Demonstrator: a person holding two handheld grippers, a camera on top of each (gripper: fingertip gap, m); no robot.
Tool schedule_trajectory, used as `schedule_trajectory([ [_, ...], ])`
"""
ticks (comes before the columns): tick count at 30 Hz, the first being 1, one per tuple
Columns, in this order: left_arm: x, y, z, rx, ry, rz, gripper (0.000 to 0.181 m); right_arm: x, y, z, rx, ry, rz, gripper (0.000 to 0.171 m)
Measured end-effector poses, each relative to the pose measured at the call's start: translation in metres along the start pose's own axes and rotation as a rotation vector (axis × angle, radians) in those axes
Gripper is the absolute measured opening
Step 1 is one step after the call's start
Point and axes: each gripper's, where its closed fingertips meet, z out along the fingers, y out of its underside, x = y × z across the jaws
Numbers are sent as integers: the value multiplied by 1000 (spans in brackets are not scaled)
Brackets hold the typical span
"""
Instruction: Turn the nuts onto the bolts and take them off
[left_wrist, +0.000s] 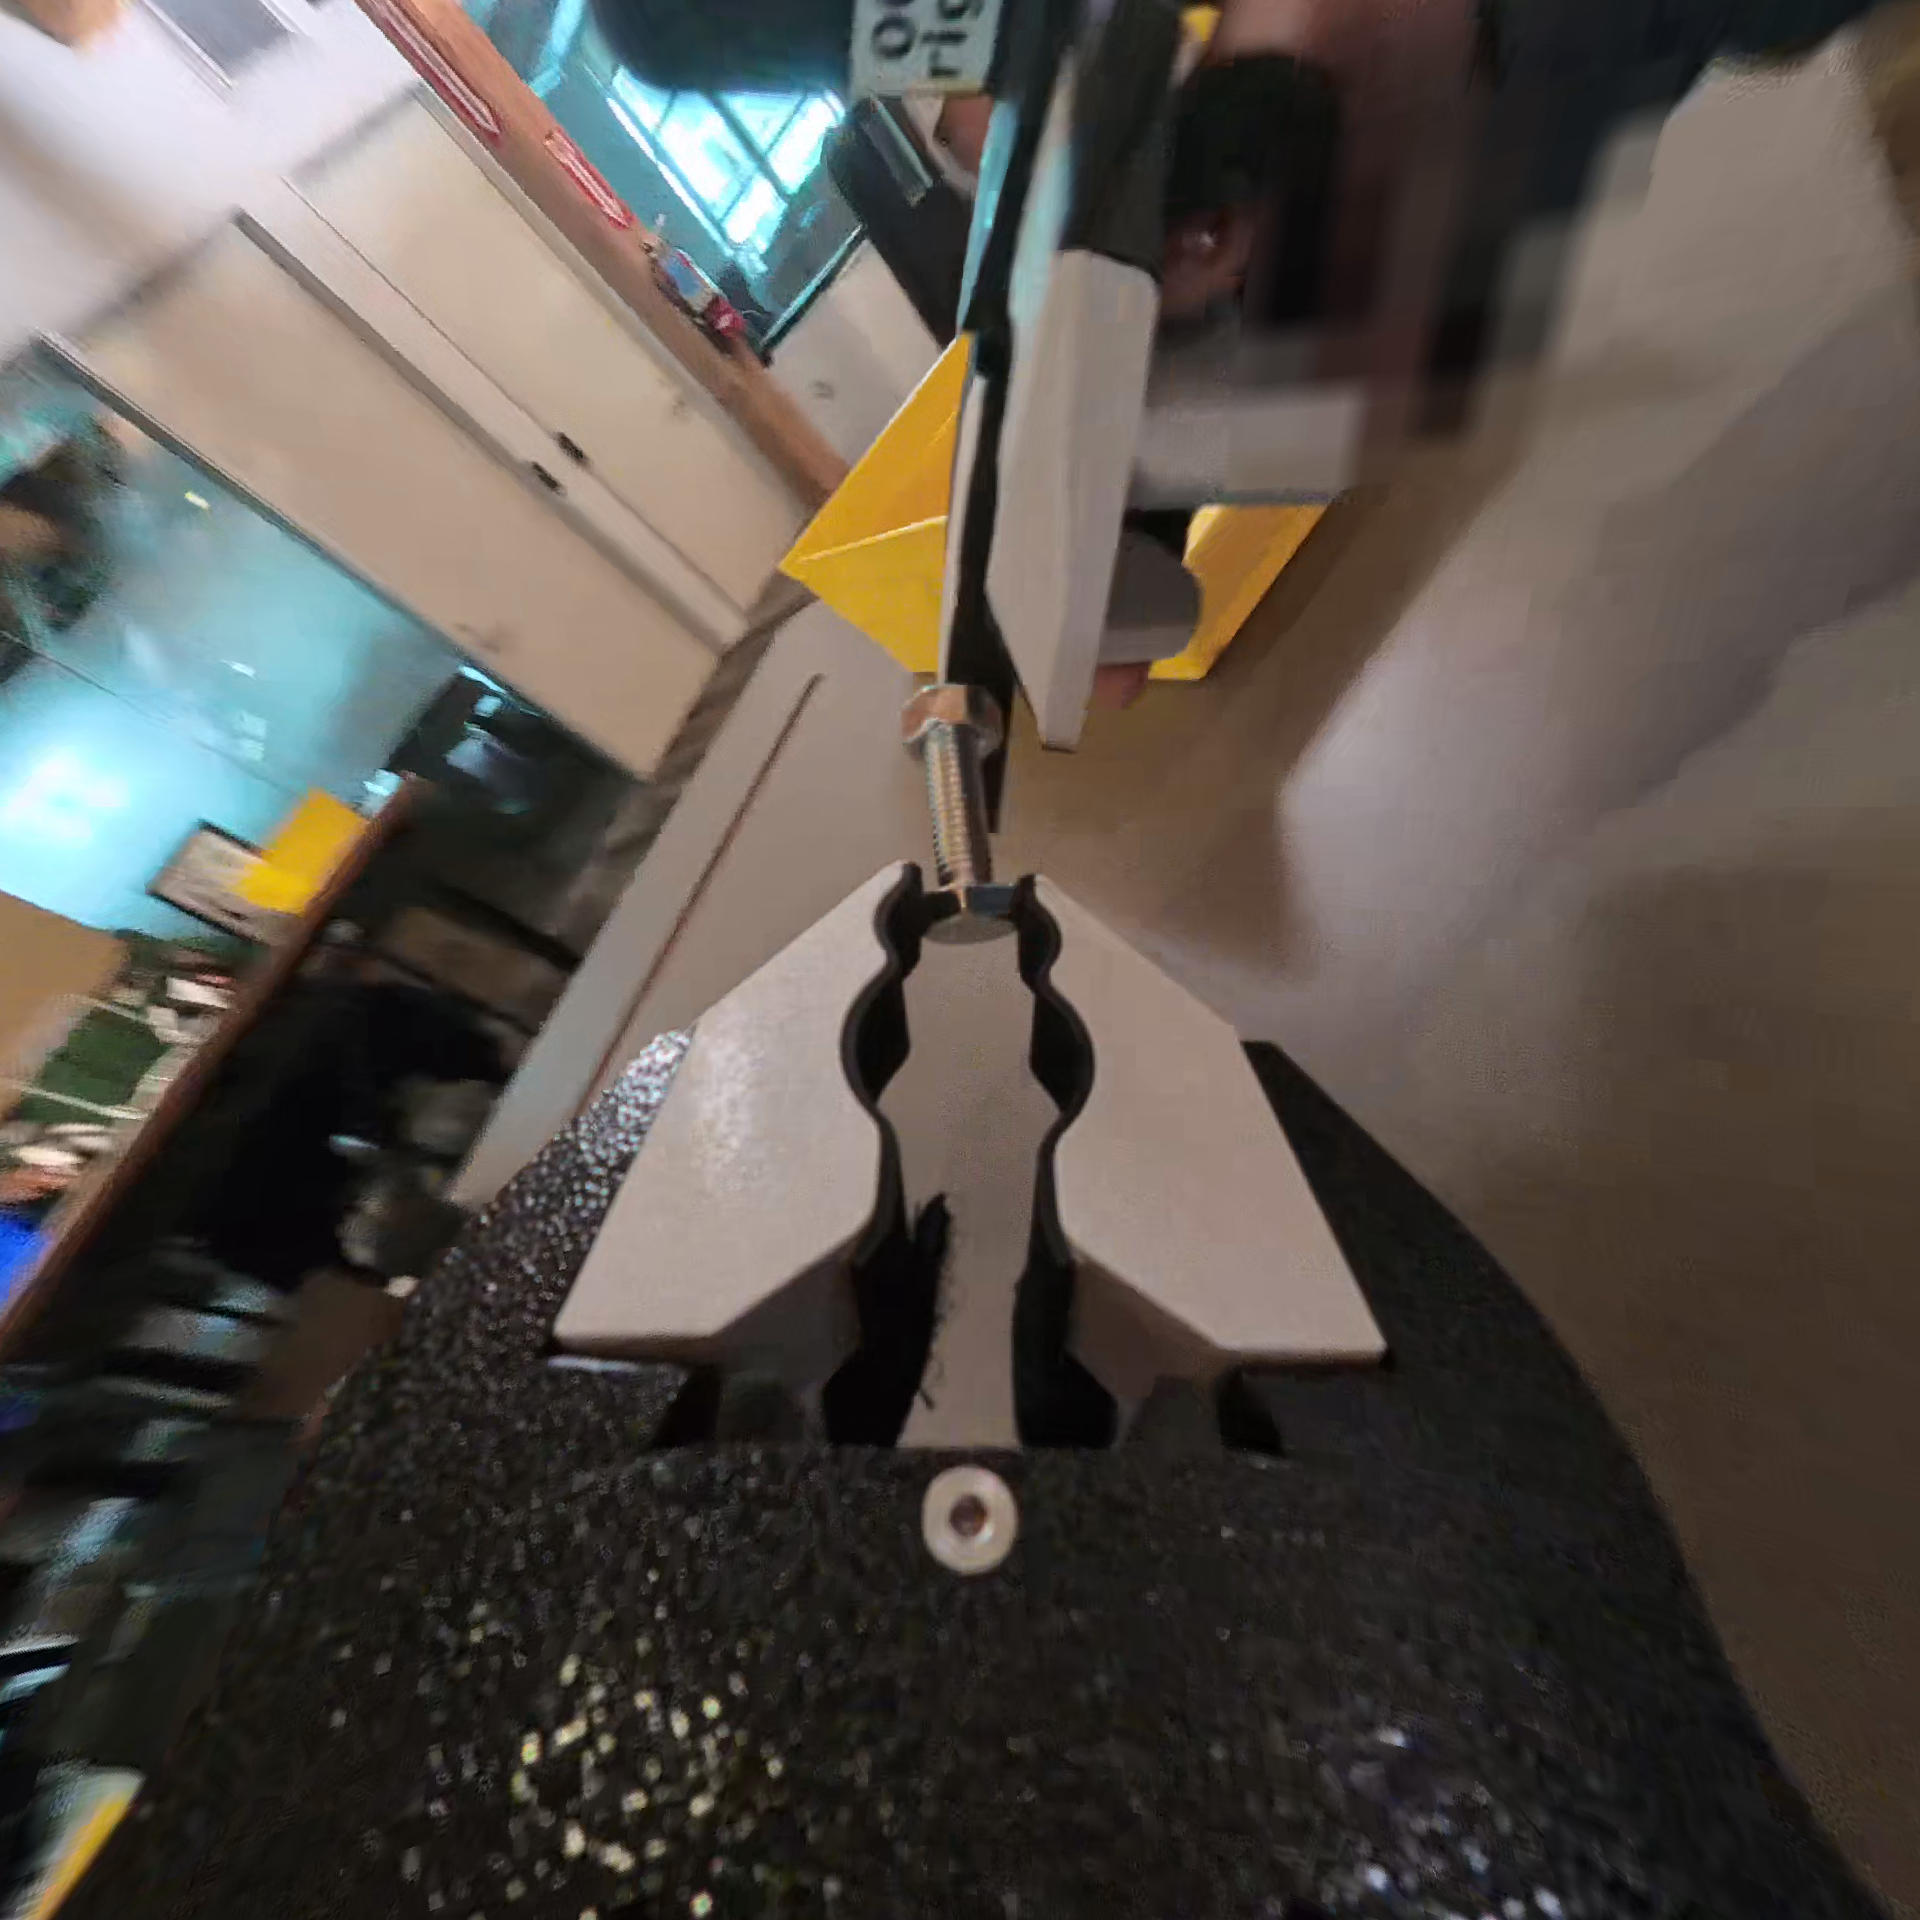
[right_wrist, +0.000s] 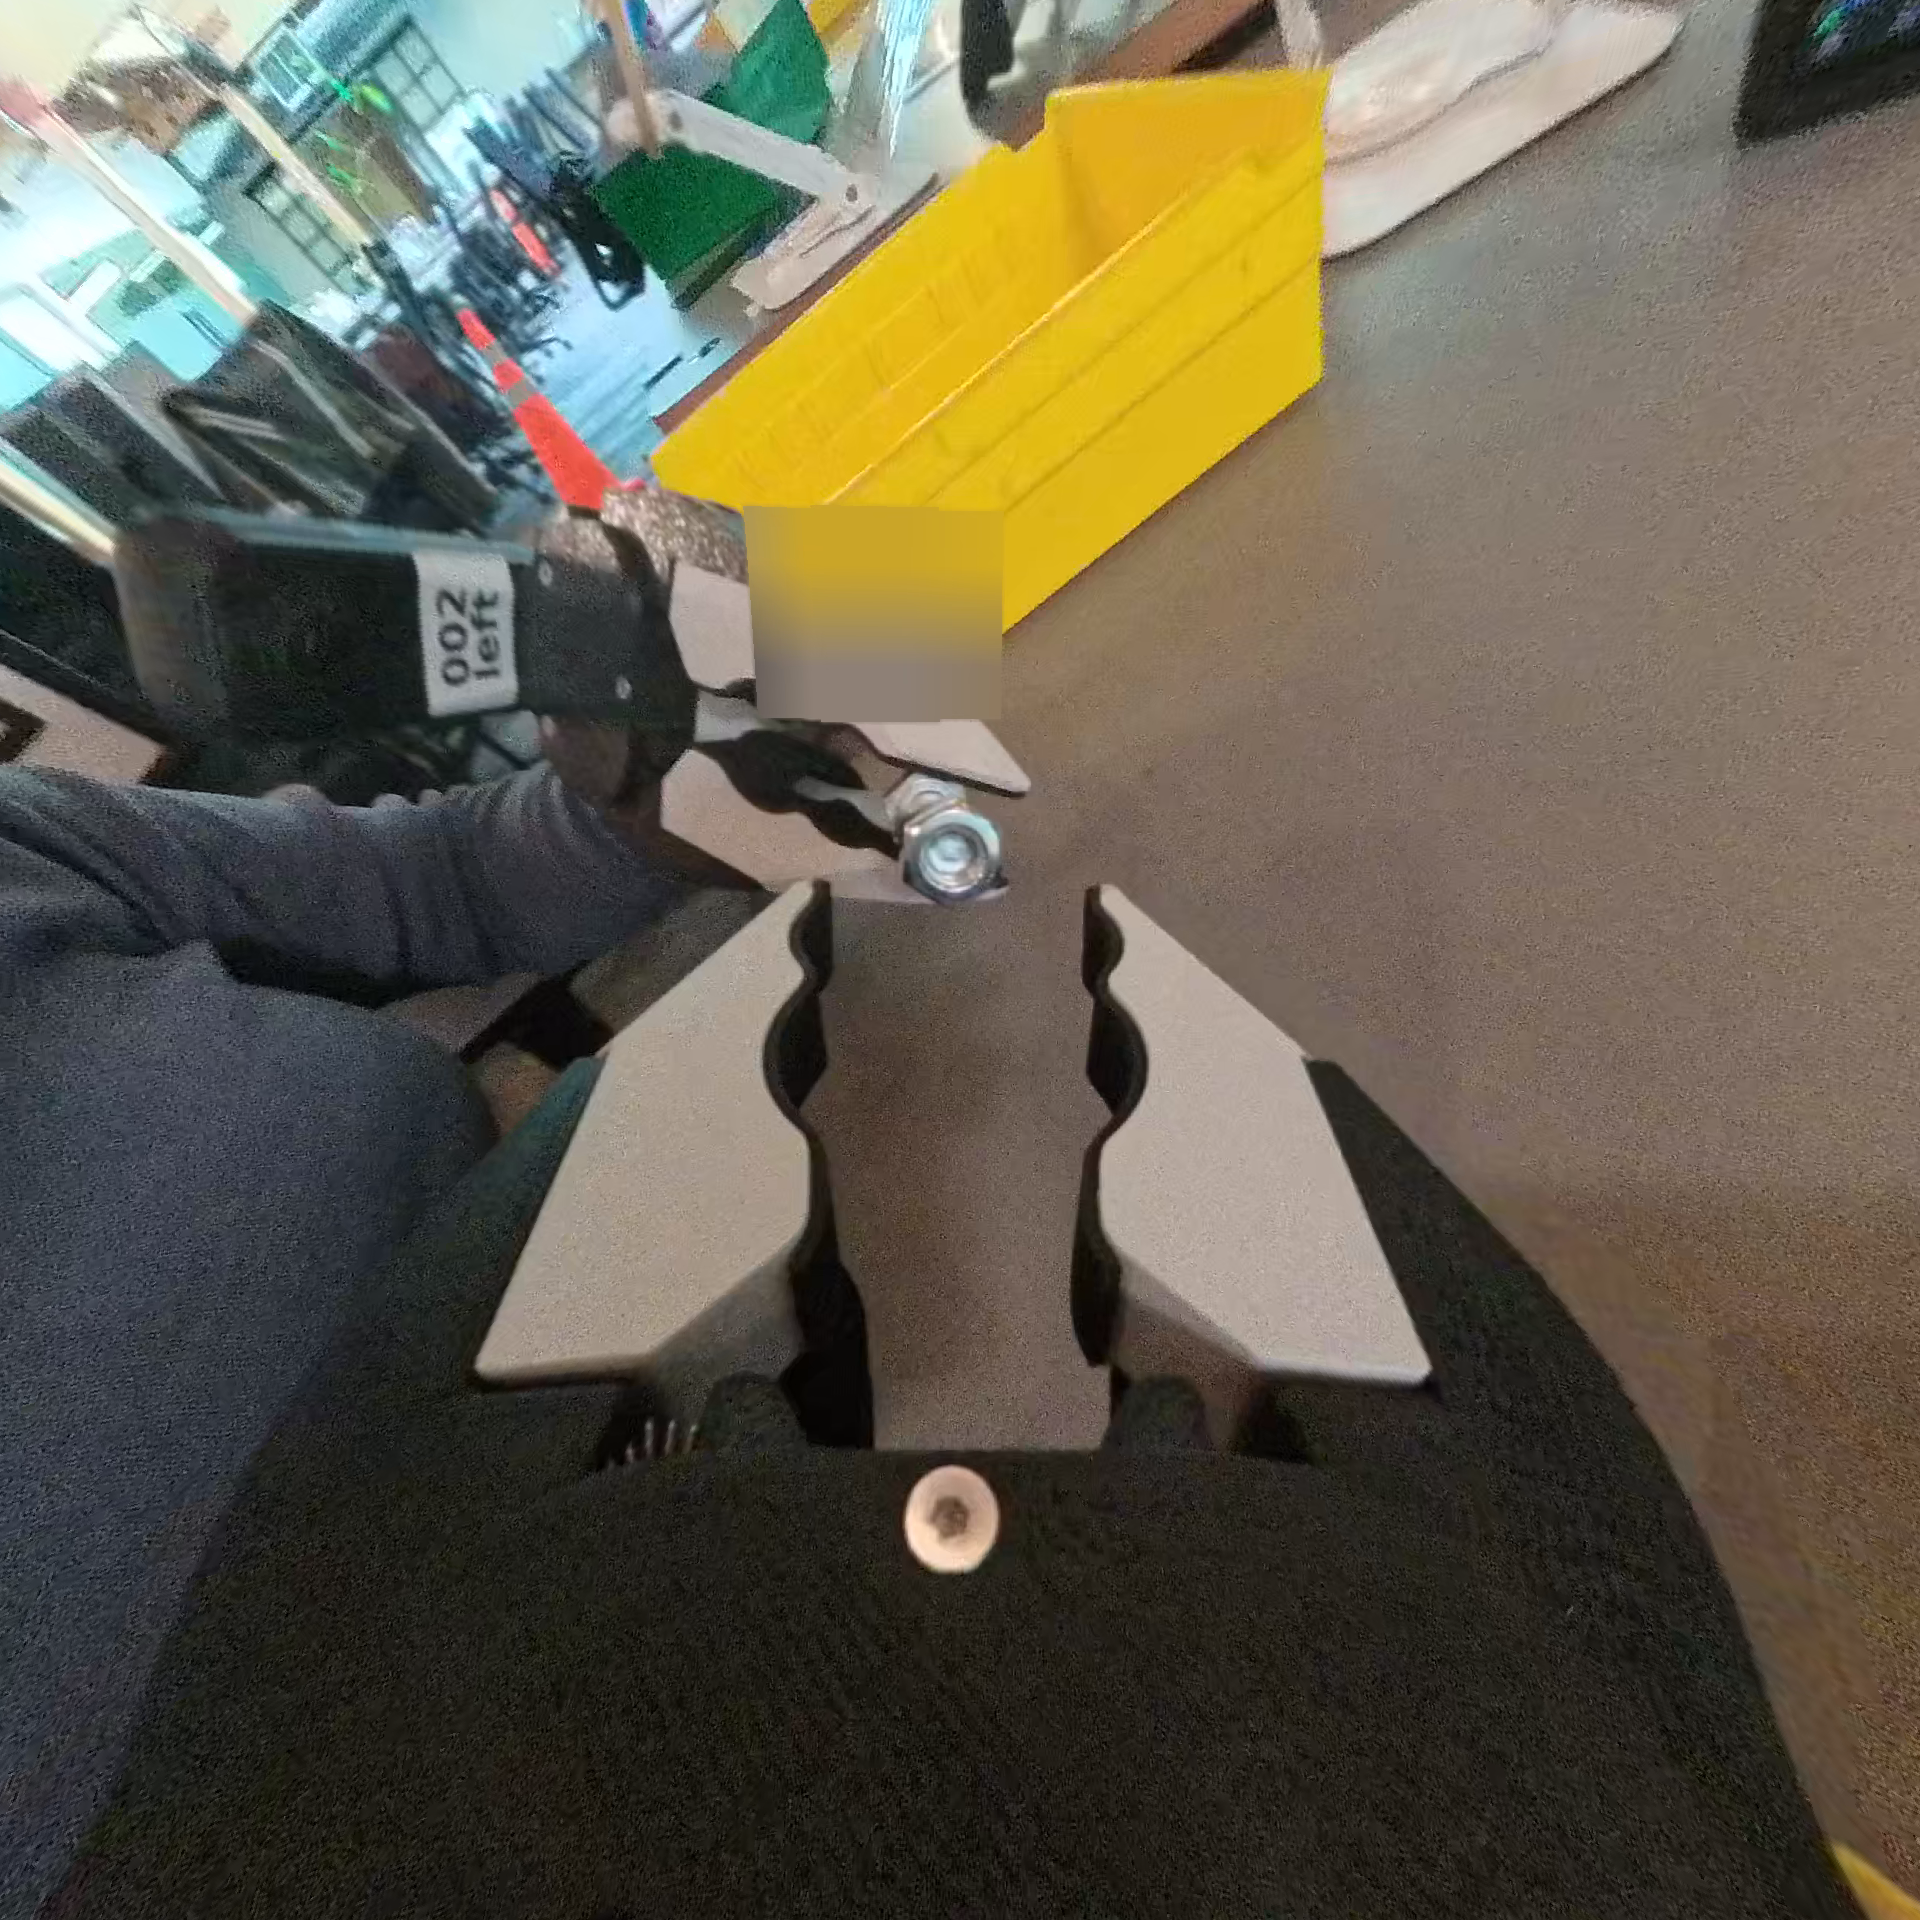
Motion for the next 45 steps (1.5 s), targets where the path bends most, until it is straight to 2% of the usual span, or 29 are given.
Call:
schedule_trajectory([
  [4, 4, -2, 1, -23, -65, 201, 16, -10, -2, 4, 14, -121, 203, 40],
  [5, 5, -4, 0, -22, -75, 233, 16, -9, -3, 3, 19, -132, 226, 25],
  [7, 8, -4, 0, -25, -44, 225, 16, -8, 0, 2, 1, -134, 197, 19],
  [9, 15, -4, 1, -10, 43, 135, 16, -9, 6, 1, -41, -108, 35, 18],
  [12, 30, -7, -1, 2, 257, -113, 16, -12, 15, -1, -114, -17, -478, 19],
  [15, 43, -16, -11, 24, 481, -415, 16, -14, 18, -3, -177, 157, -1261, 19],
  [17, 42, -21, -20, 47, 609, -645, 16, -14, 9, -4, -209, 337, -1722, 18],
  [19, 38, -29, -33, 116, 730, -846, 16, -7, -18, -18, -204, 602, -2073, 18],
  [20, 29, -31, -34, 162, 717, -916, 16, -1, -26, -27, -230, 686, -2171, 18],
  [21, 23, -29, -34, 178, 694, -928, 16, 11, -29, -36, -290, 739, -2160, 18],
  [23, 16, -16, -28, 121, 580, -824, 16, 36, -30, -56, -354, 769, -1920, 18],
  [26, 10, -3, -17, 44, 402, -615, 16, 93, -18, -109, -506, 809, -1203, 18],
  [28, 8, 0, -9, 22, 314, -513, 16, 124, 4, -148, -608, 804, -791, 18],
  [31, 12, -2, 0, 31, 235, -382, 16, 157, 49, -183, -795, 780, -485, 19],
  [36, 12, -7, 9, 52, 95, -247, 16, 183, 87, -177, -838, 730, -330, 38],
  [39, 4, -10, 8, 90, 21, -257, 16, 183, 69, -184, -762, 824, -321, 47],
  [41, -5, -16, 5, 154, -47, -276, 16, 156, 28, -167, -524, 840, -384, 42],
  [42, -9, -21, 2, 196, -77, -296, 16, 131, 6, -146, -366, 780, -414, 40],
  [44, -14, -30, -3, 270, -114, -334, 16, 63, -25, -93, -66, 536, -458, 35],
  [45, -17, -33, -5, 298, -133, -345, 16, 37, -30, -73, 4, 441, -452, 36],
])
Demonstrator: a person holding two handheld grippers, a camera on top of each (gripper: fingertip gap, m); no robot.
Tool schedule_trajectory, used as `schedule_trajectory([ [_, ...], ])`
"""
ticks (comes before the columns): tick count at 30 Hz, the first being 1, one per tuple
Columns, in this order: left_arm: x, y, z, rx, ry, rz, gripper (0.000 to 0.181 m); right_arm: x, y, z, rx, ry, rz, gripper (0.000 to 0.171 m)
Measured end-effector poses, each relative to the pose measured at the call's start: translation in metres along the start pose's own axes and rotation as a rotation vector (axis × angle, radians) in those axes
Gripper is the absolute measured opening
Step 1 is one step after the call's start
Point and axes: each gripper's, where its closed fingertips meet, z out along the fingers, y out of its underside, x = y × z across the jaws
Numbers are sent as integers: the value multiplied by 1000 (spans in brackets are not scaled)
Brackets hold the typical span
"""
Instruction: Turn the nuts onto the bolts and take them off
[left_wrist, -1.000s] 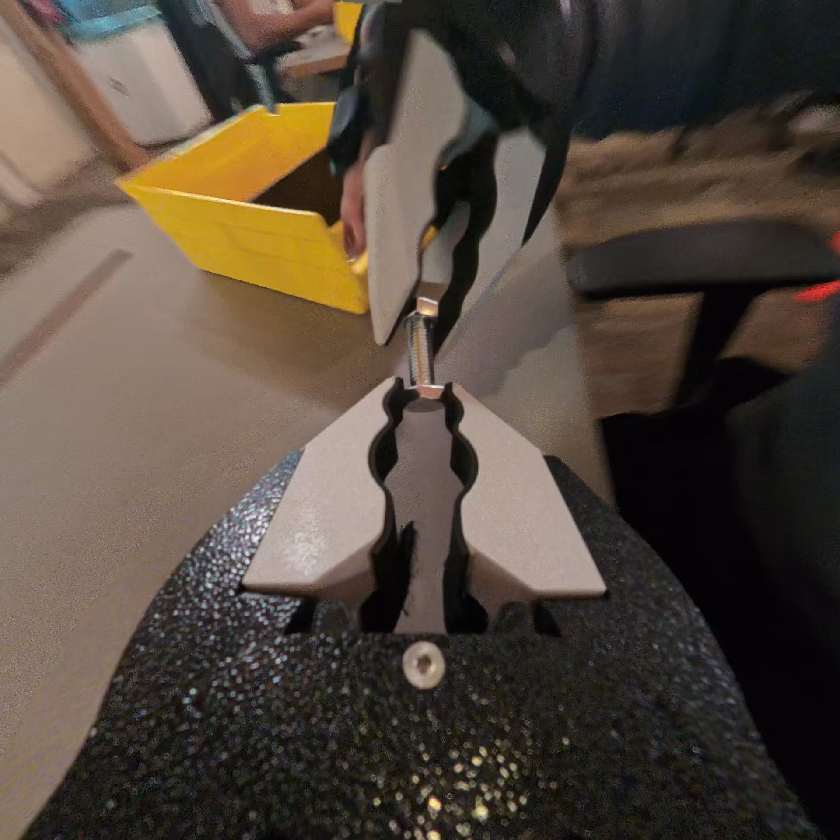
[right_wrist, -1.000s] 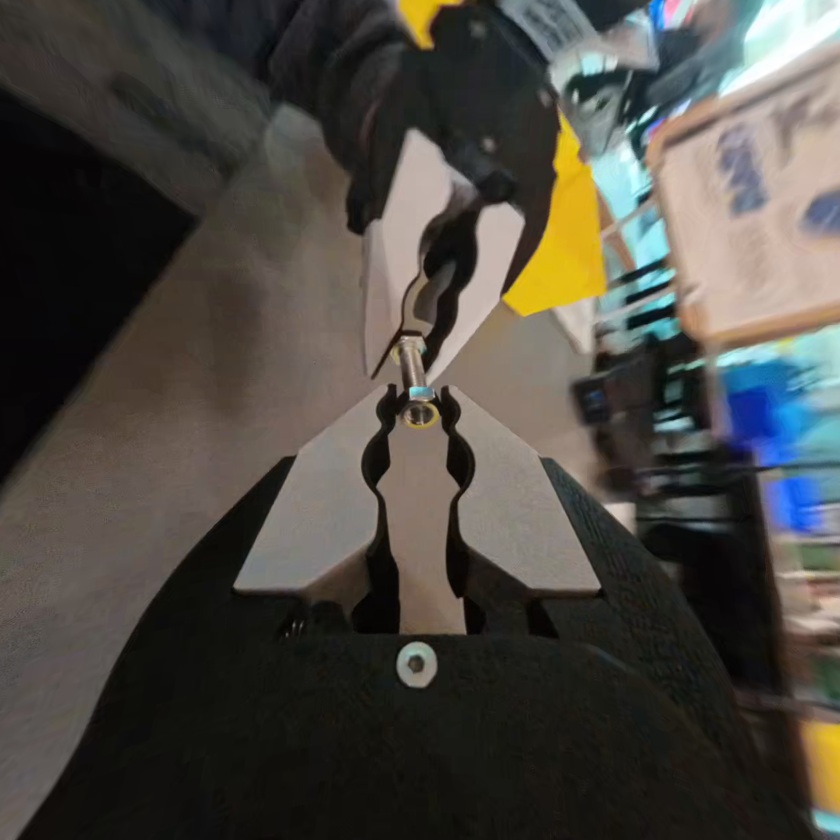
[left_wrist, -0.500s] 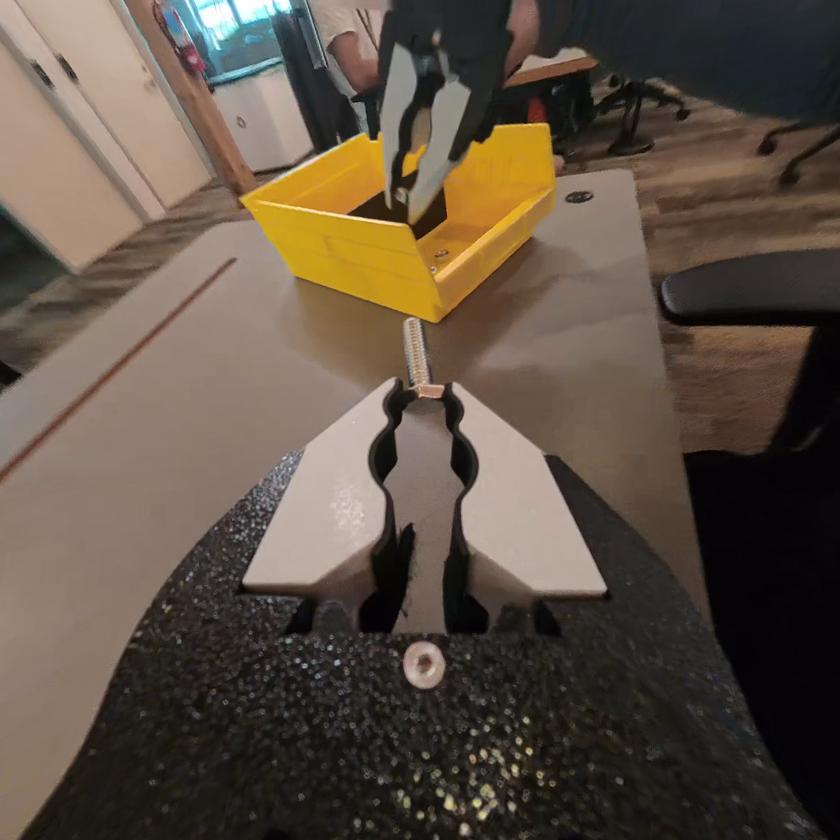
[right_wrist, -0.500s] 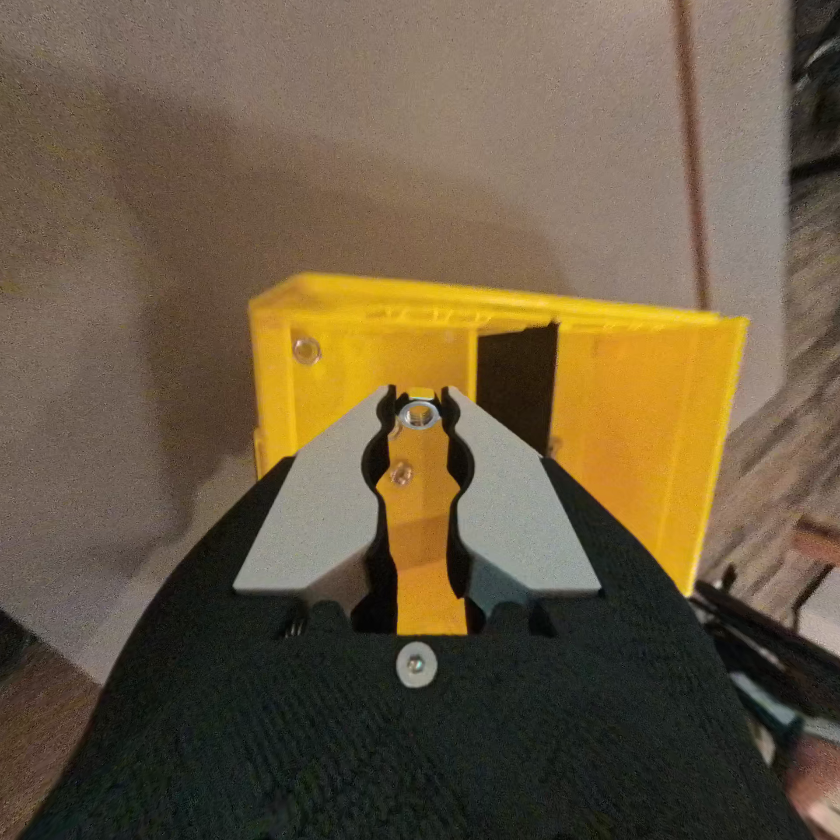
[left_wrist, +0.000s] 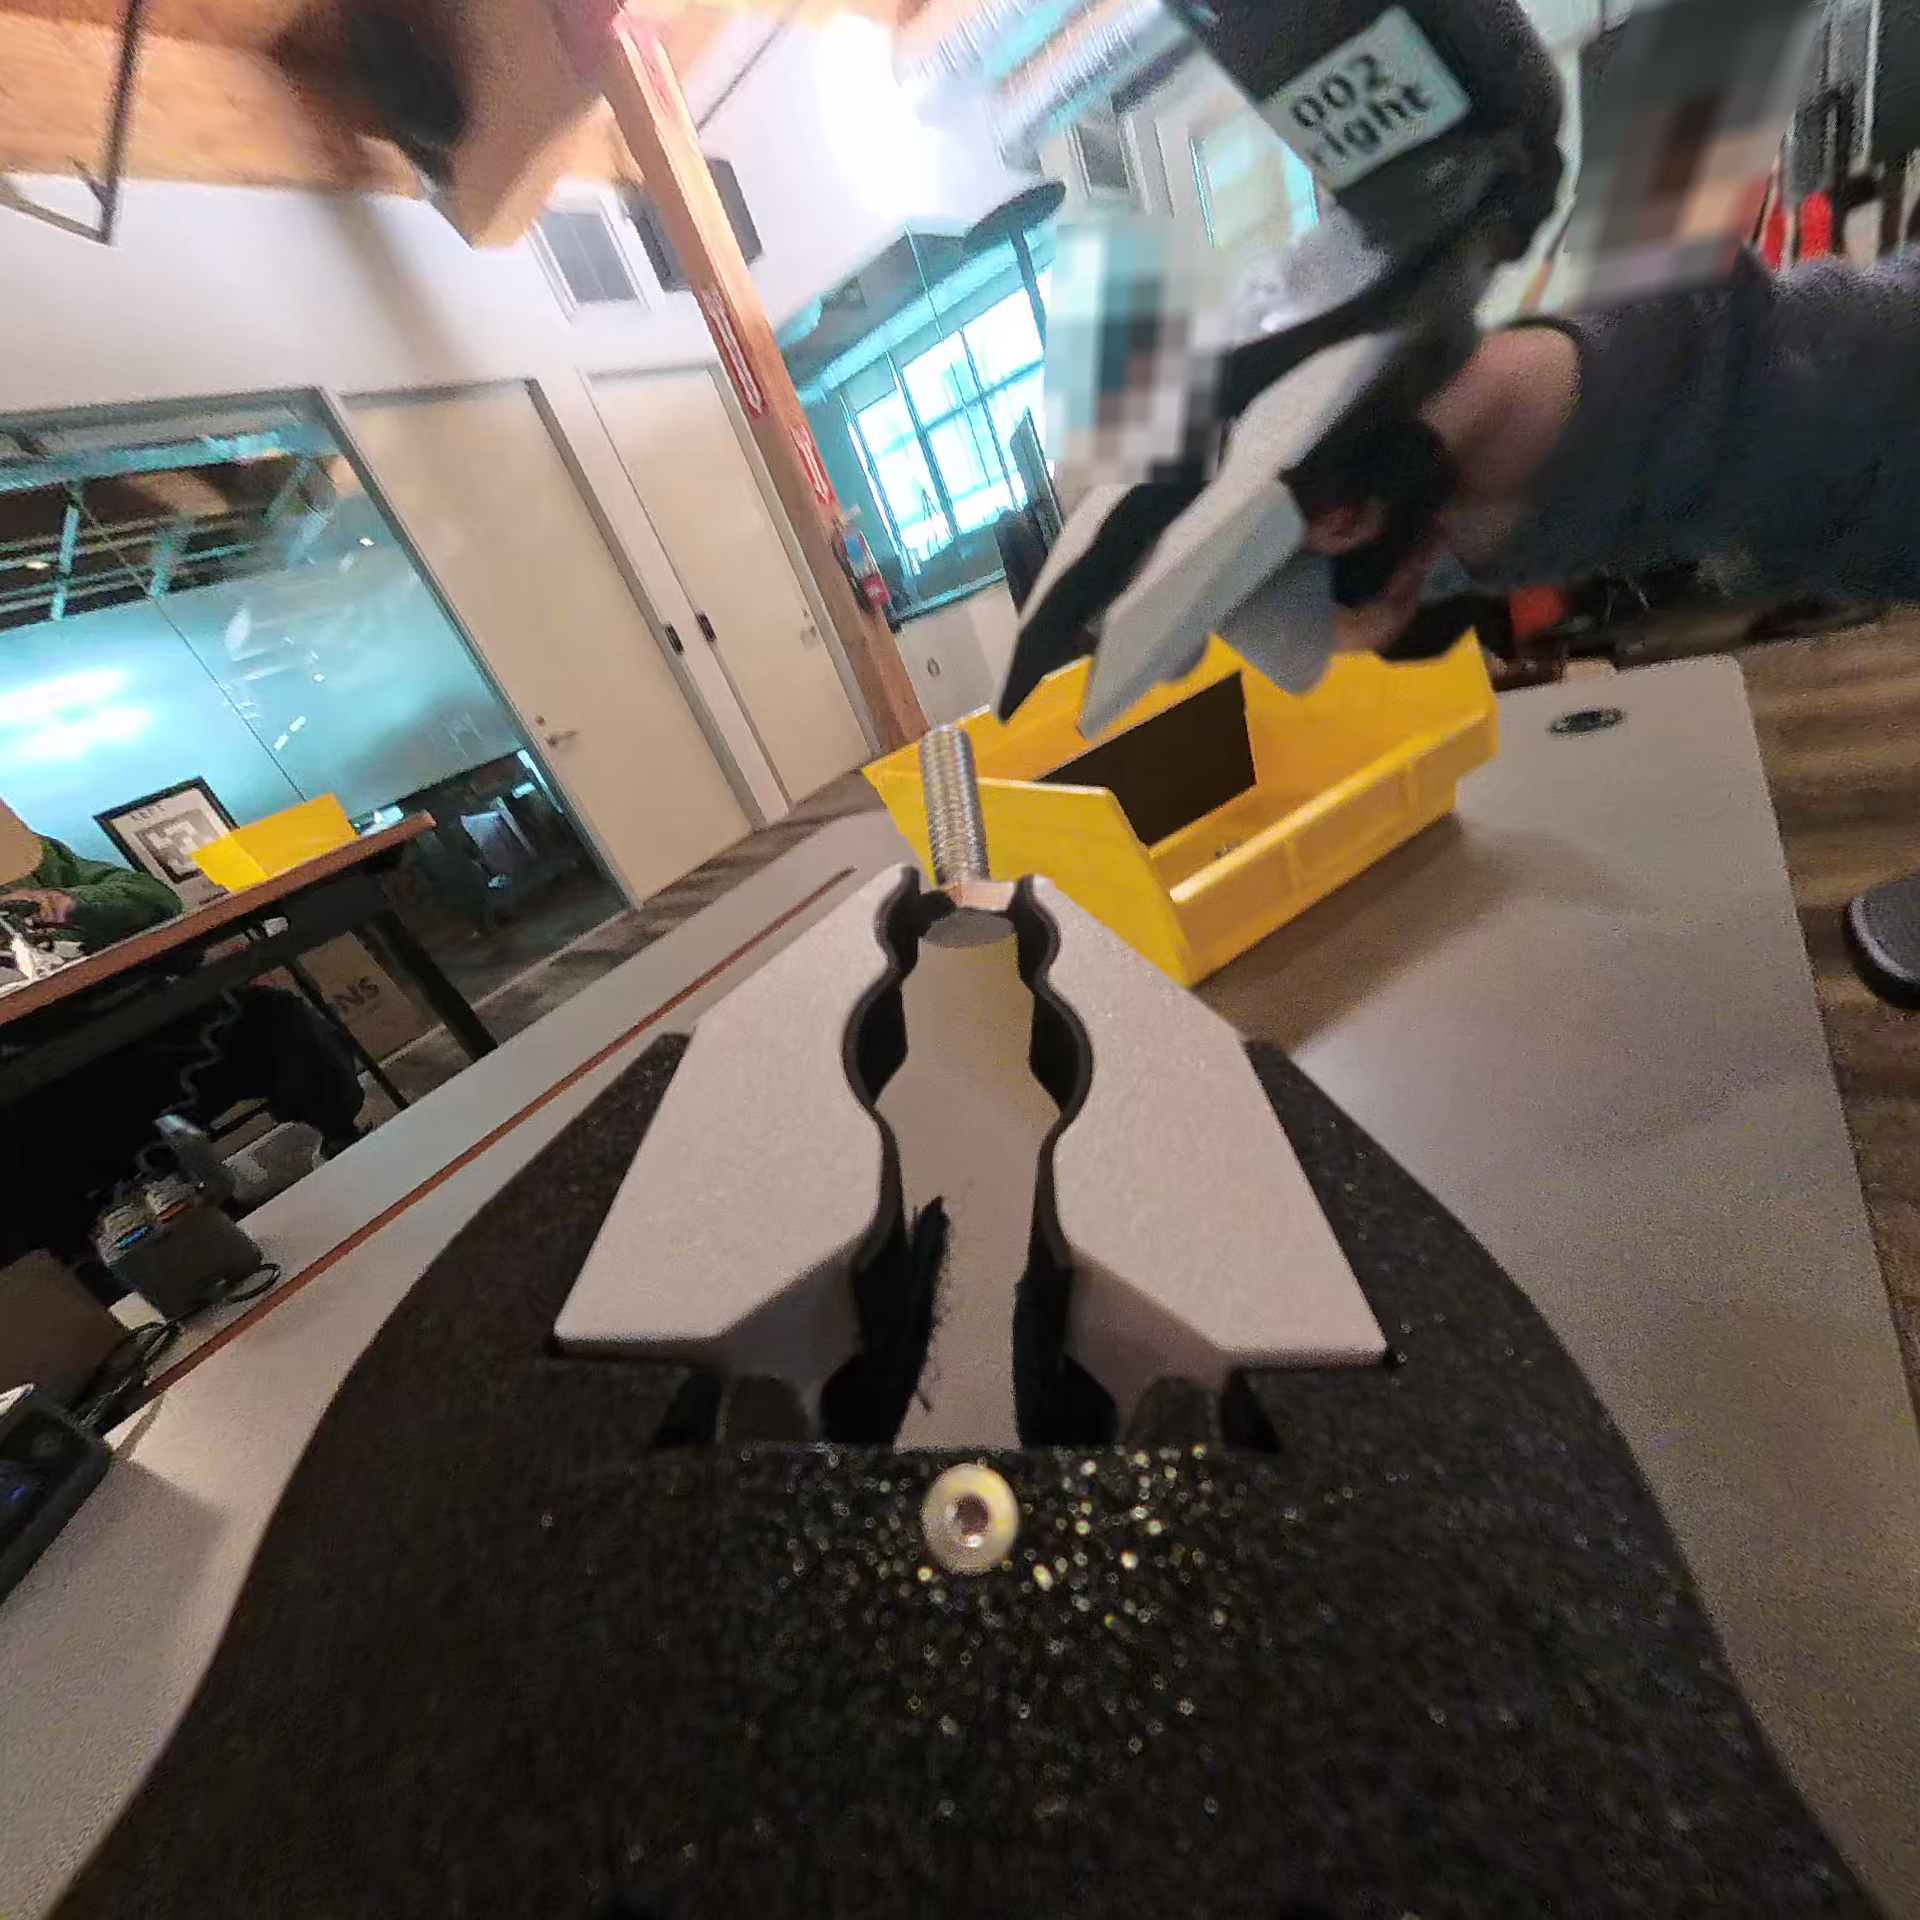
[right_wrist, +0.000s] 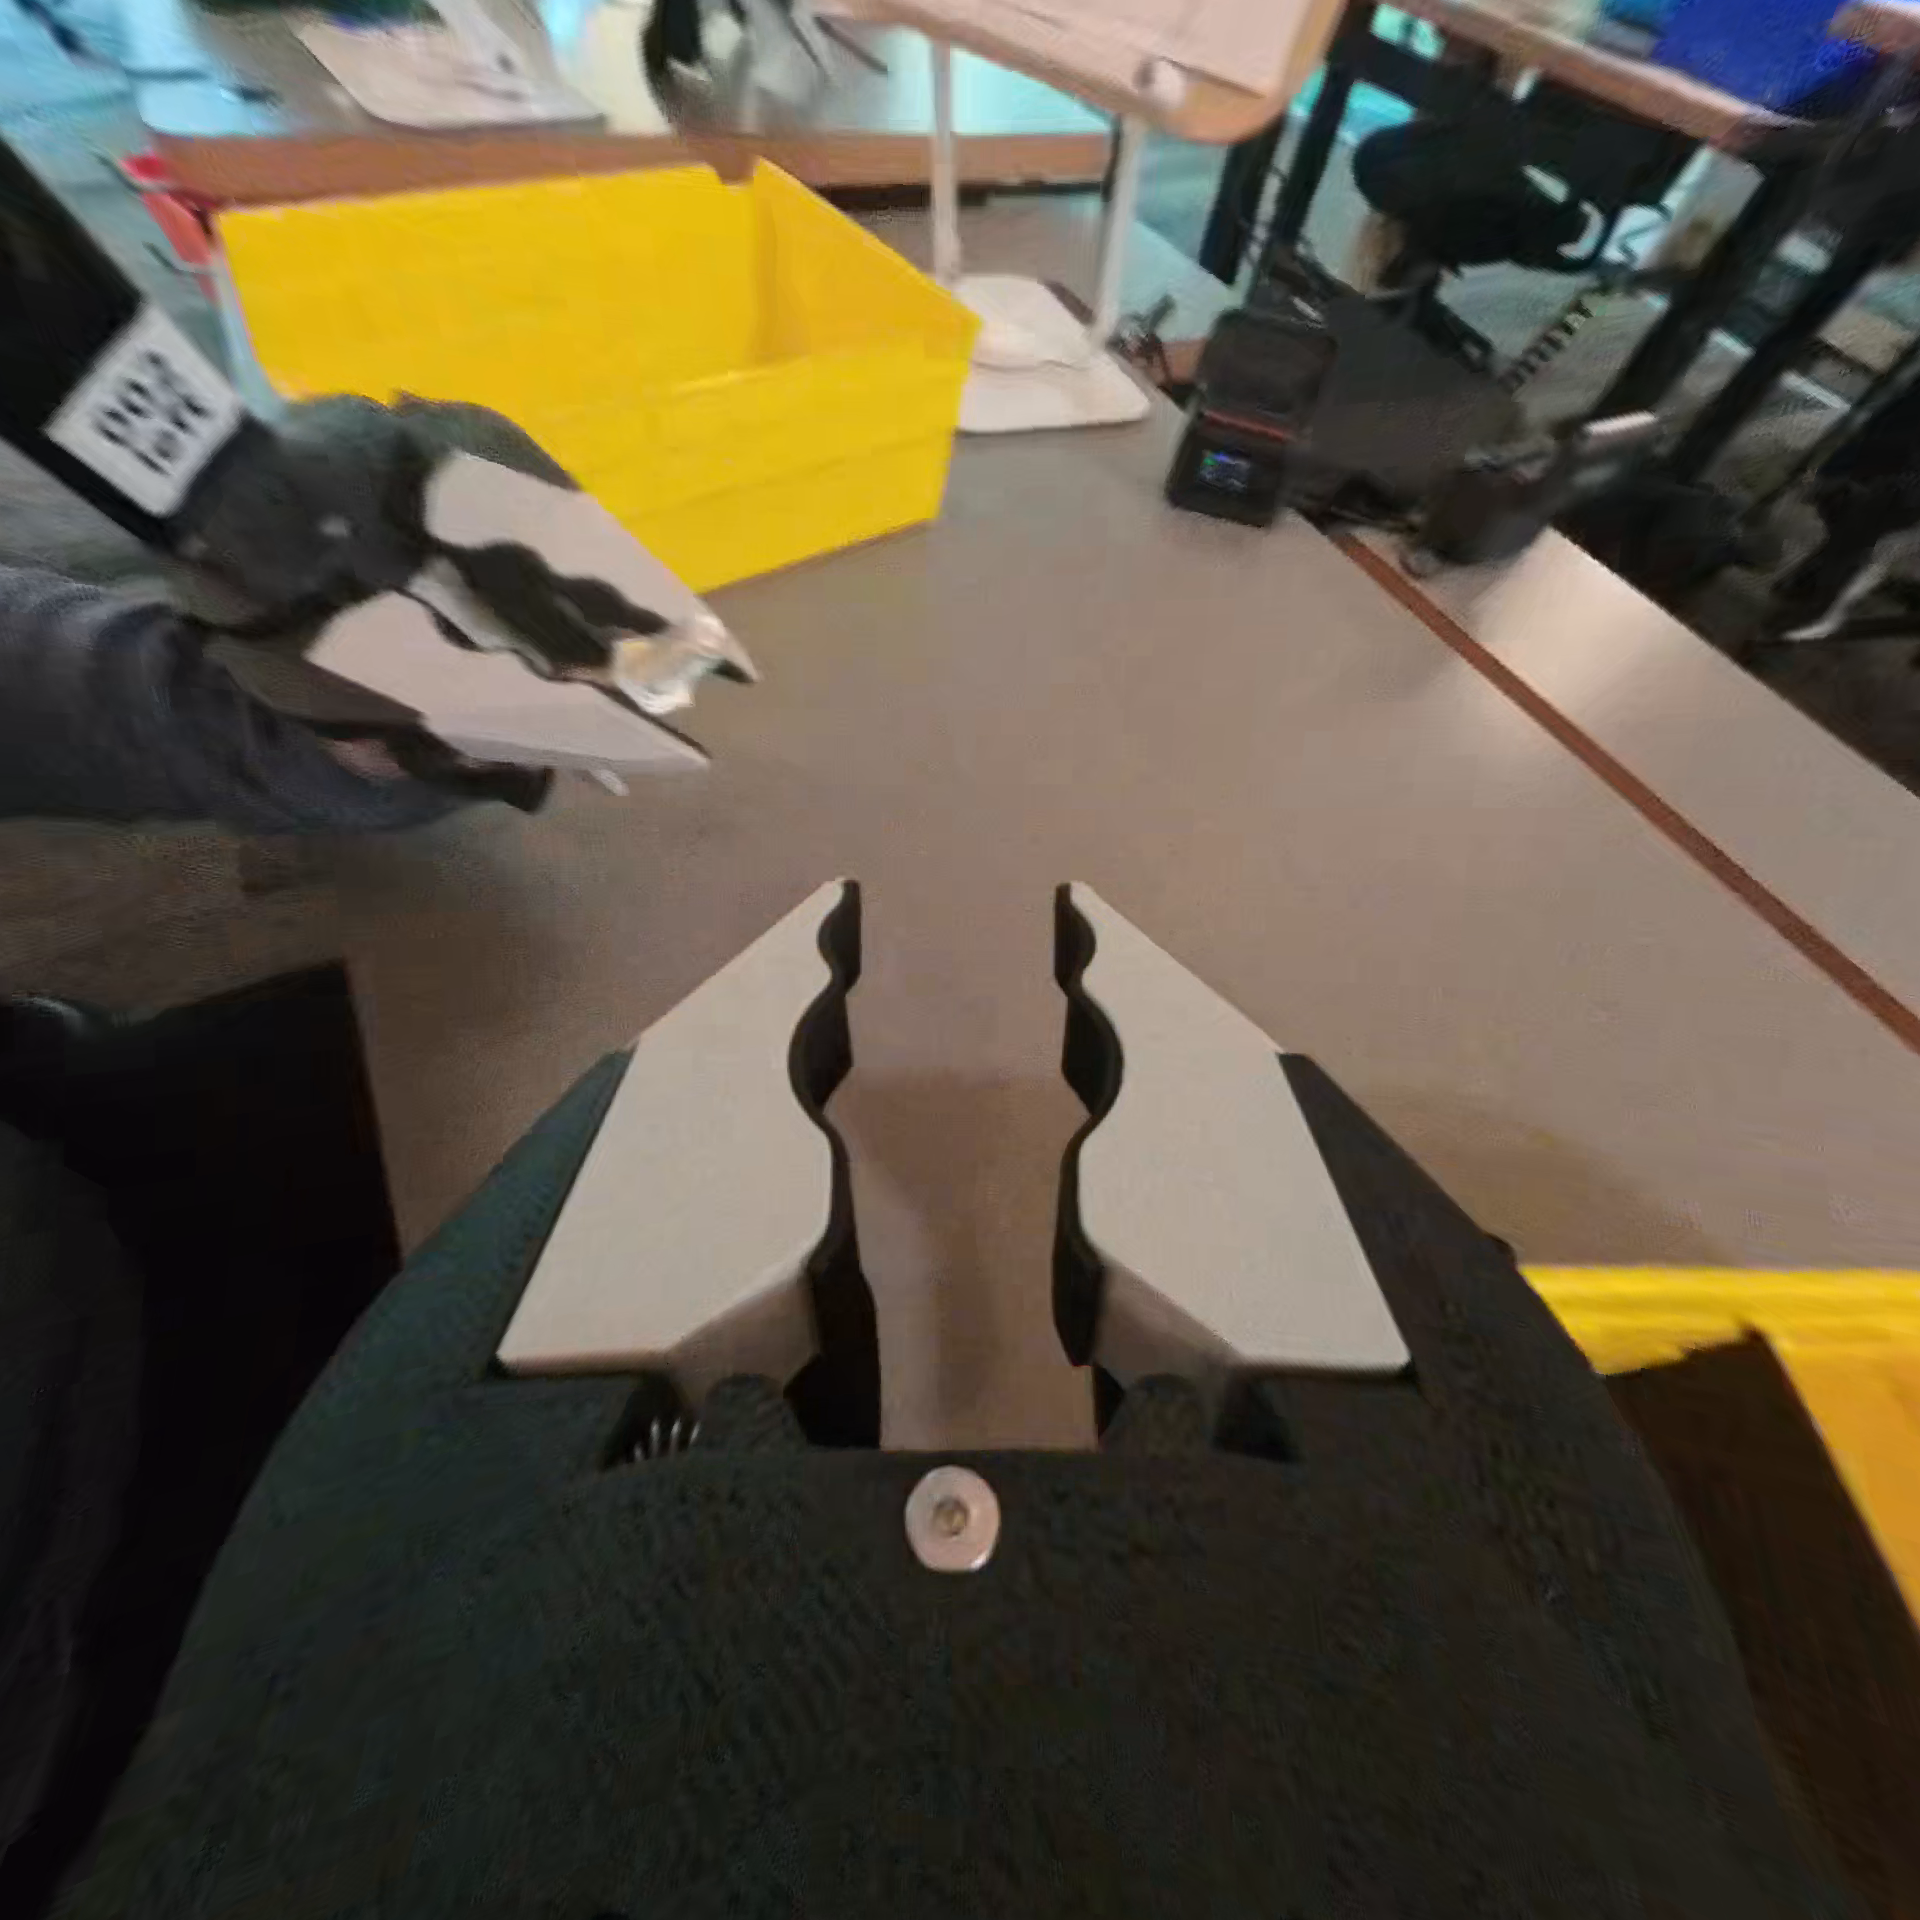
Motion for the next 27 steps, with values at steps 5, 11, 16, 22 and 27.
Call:
schedule_trajectory([
  [5, 8, -10, -1, 56, 20, -4, 16, -71, -43, 22, 251, -232, 186, 42],
  [11, 14, -14, 1, 63, 33, -15, 21, -76, -45, 30, 293, -359, 332, 8],
  [16, 5, -10, 1, 12, -5, -12, 51, 83, -20, -16, 194, 222, 195, 8],
  [22, 0, 5, 8, -140, 1, -129, 83, 262, 119, -74, -434, 707, 342, 8],
  [27, -34, 11, -17, -342, -153, -174, 115, 270, 155, -68, -532, 653, 449, 39],
])
